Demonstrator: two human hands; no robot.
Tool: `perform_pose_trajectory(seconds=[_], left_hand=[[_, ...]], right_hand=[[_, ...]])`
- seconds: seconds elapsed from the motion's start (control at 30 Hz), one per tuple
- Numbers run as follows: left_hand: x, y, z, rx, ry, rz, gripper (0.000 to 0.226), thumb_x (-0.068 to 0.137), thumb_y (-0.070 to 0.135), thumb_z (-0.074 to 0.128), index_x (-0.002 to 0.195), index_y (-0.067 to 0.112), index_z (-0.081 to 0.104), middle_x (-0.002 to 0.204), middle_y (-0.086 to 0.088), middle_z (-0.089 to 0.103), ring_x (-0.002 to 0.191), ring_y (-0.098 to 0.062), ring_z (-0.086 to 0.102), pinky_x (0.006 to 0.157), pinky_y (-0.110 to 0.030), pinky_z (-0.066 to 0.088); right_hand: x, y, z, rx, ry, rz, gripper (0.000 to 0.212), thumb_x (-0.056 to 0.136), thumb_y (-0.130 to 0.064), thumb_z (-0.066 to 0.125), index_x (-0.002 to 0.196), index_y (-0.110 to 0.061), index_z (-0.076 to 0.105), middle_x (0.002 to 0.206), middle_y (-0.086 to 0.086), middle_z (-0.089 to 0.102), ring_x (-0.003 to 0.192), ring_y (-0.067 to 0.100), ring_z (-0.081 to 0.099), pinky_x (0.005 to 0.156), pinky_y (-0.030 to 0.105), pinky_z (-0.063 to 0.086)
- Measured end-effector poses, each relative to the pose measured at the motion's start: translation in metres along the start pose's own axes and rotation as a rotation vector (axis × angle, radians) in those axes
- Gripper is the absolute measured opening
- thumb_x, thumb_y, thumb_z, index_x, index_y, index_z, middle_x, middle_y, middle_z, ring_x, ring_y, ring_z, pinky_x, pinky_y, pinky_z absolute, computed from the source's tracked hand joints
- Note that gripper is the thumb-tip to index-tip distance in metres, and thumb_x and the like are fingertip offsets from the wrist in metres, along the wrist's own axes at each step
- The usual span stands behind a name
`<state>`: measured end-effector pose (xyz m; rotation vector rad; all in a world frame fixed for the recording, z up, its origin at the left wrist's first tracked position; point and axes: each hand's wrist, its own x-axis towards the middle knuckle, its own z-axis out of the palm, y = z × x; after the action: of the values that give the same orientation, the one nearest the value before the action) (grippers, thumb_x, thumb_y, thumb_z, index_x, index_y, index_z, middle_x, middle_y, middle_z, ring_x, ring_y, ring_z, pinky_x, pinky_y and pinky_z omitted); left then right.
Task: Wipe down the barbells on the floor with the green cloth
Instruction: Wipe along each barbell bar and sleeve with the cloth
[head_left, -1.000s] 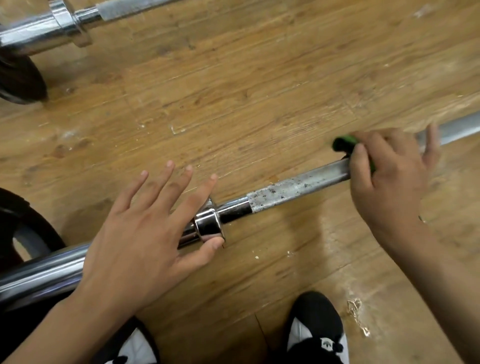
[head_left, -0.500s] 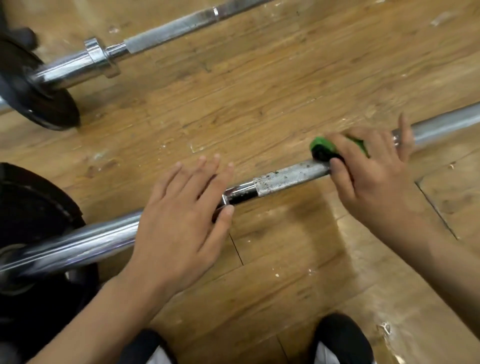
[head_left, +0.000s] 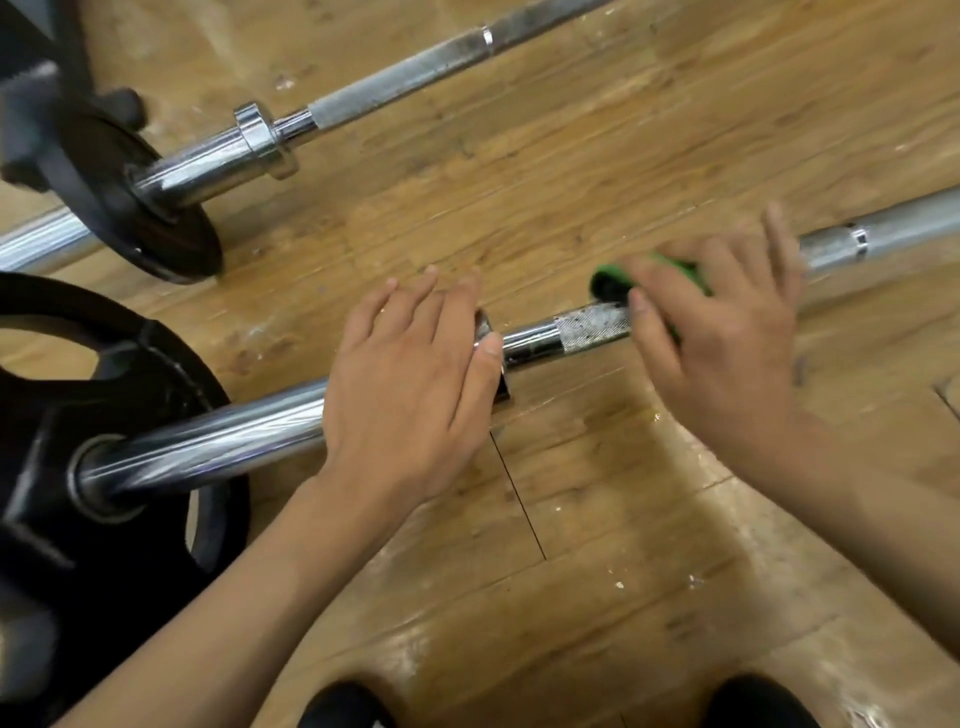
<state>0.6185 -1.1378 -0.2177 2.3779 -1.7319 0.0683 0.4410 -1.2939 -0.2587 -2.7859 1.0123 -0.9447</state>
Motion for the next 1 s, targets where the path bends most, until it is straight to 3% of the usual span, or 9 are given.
perform_pose_trajectory(seconds=[0.1,0.23,0.33,0.43,0.57,0.7,0.8,0.9,1.0], left_hand=[[0.012,-0.004,0.001,0.009,0.011,0.001,0.052,0.107,0.034,0.025,0.132,0.007,0.063,0.121,-0.009,0.073,0.134,-0.029,0.057,0.117,-0.045,0.031],[0.021,-0.009,0.002,0.057,0.026,0.018,0.046,0.107,0.035,0.024,0.117,0.012,0.064,0.108,-0.003,0.073,0.115,-0.029,0.062,0.115,-0.049,0.033],[0.023,-0.016,0.003,0.031,0.101,0.026,0.046,0.109,0.037,0.028,0.118,0.012,0.066,0.113,-0.003,0.072,0.110,-0.028,0.063,0.116,-0.050,0.033],[0.016,-0.019,0.007,-0.057,0.233,0.008,0.038,0.109,0.032,0.039,0.118,0.013,0.071,0.114,0.000,0.073,0.105,-0.026,0.064,0.112,-0.050,0.035],[0.019,-0.016,0.018,0.083,0.204,-0.025,0.053,0.112,0.034,0.025,0.143,0.010,0.061,0.130,-0.005,0.071,0.127,-0.028,0.062,0.117,-0.048,0.035],[0.028,-0.021,0.020,0.110,0.250,-0.011,0.057,0.112,0.036,0.021,0.139,0.009,0.063,0.130,-0.006,0.072,0.131,-0.027,0.061,0.116,-0.045,0.038],[0.033,-0.025,0.022,0.110,0.249,-0.023,0.058,0.112,0.037,0.020,0.137,0.010,0.065,0.127,-0.006,0.073,0.131,-0.027,0.061,0.117,-0.046,0.038],[0.041,-0.026,0.022,0.093,0.220,-0.063,0.052,0.110,0.036,0.026,0.132,0.014,0.067,0.123,-0.002,0.074,0.131,-0.024,0.062,0.118,-0.043,0.036],[0.045,-0.025,0.022,0.067,0.210,-0.100,0.049,0.109,0.036,0.027,0.127,0.016,0.069,0.118,0.001,0.075,0.128,-0.022,0.063,0.115,-0.041,0.036]], right_hand=[[0.003,-0.026,0.010,0.058,0.049,0.184,0.024,0.100,-0.022,0.056,0.110,-0.017,0.077,0.105,0.010,0.068,0.102,0.036,0.057,0.112,0.055,0.035],[0.003,-0.074,0.030,0.149,0.025,-0.070,0.028,0.105,-0.024,0.053,0.121,-0.016,0.074,0.109,0.005,0.070,0.108,0.031,0.060,0.116,0.048,0.032],[0.010,-0.031,0.028,0.012,0.080,-0.170,0.028,0.108,-0.028,0.053,0.125,-0.021,0.073,0.111,0.005,0.071,0.107,0.030,0.065,0.120,0.056,0.030],[0.015,0.008,0.021,-0.017,0.090,0.032,0.029,0.109,-0.028,0.049,0.122,-0.018,0.073,0.113,0.010,0.067,0.108,0.035,0.058,0.121,0.061,0.025],[0.020,-0.025,0.031,0.071,0.106,0.252,0.027,0.104,-0.022,0.051,0.120,-0.017,0.073,0.119,0.009,0.065,0.120,0.038,0.055,0.123,0.055,0.022],[0.018,-0.066,0.052,0.123,0.073,-0.089,0.032,0.108,-0.027,0.052,0.133,-0.018,0.070,0.126,0.006,0.069,0.124,0.034,0.061,0.122,0.055,0.027],[0.029,-0.017,0.054,0.029,0.098,-0.297,0.037,0.105,-0.036,0.058,0.139,-0.023,0.066,0.129,0.011,0.069,0.120,0.034,0.065,0.120,0.060,0.025],[0.040,0.032,0.047,0.001,0.135,-0.136,0.034,0.105,-0.033,0.053,0.132,-0.018,0.066,0.120,0.015,0.068,0.116,0.038,0.063,0.121,0.064,0.021],[0.041,-0.002,0.054,0.068,0.221,0.174,0.028,0.103,-0.025,0.051,0.118,-0.013,0.072,0.114,0.012,0.066,0.118,0.037,0.059,0.124,0.056,0.019]])
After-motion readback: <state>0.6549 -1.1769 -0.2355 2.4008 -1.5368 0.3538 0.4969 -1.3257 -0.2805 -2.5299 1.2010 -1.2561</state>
